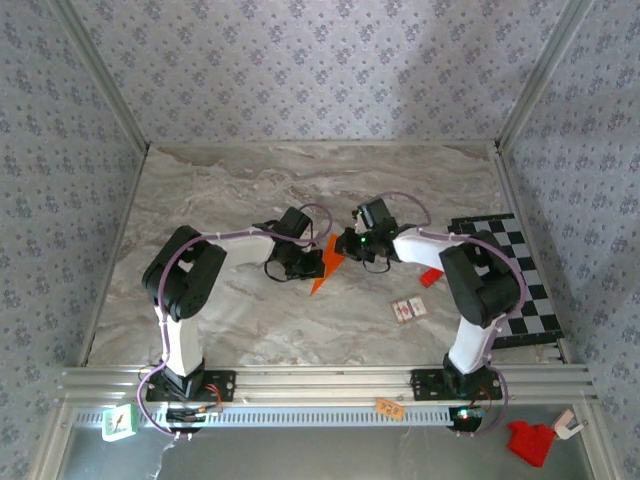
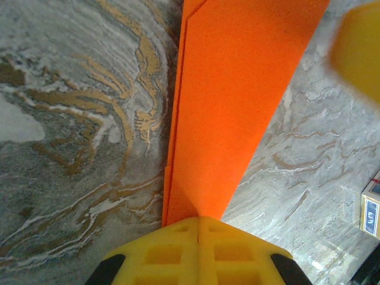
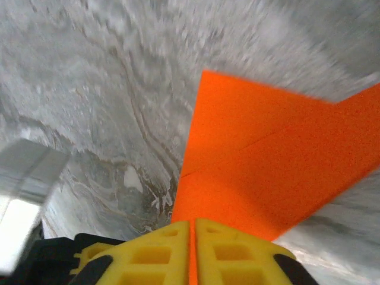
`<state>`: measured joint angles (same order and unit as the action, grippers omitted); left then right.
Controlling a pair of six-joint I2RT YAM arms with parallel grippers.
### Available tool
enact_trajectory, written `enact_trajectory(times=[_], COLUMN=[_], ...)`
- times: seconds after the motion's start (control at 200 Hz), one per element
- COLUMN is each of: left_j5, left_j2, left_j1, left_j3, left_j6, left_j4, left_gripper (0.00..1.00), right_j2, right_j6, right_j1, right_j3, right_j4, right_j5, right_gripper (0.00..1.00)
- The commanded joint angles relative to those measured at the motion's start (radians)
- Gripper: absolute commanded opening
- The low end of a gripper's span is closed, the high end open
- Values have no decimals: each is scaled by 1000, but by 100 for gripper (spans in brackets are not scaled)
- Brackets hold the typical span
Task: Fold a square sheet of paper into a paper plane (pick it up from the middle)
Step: Fold the wing for the fifth time at the center of the table.
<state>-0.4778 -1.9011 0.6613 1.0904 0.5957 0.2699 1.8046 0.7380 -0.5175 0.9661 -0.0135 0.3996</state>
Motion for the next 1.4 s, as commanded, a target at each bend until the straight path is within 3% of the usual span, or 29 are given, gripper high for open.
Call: enact_trajectory(times=[0.0, 0.135, 0.46, 0.7, 0.895, 1.114, 1.304, 1.394], left_j5=[71, 77, 77, 78, 45, 46, 134, 180], left_j2=[-60, -60, -52, -49, -3, 148, 279, 333], left_j1=[12, 12, 15, 18, 16, -24, -129, -182], left_j3=[-24, -32, -91, -70, 30, 141, 83, 40], left_j6=[-13, -8, 12, 9, -4, 25, 45, 44], left_j4=[135, 141, 121, 128, 142, 109, 120, 130], left_gripper=[0, 0, 0, 0, 0, 24, 47, 55], right_j2=[56, 104, 182, 195, 68, -102, -168, -155], right_j6=[35, 19, -1, -27, -66, -92, -60, -32], right_j1=[-7, 40, 257, 329, 318, 250, 141, 65], right_j3=[19, 12, 27, 76, 80, 51, 67, 100], right_j4=[-26, -47, -99, -69, 3, 163, 344, 423], right_j5=[36, 38, 65, 56, 40, -50, -198, -262], right_gripper=[9, 8, 9, 10, 12, 20, 31, 41])
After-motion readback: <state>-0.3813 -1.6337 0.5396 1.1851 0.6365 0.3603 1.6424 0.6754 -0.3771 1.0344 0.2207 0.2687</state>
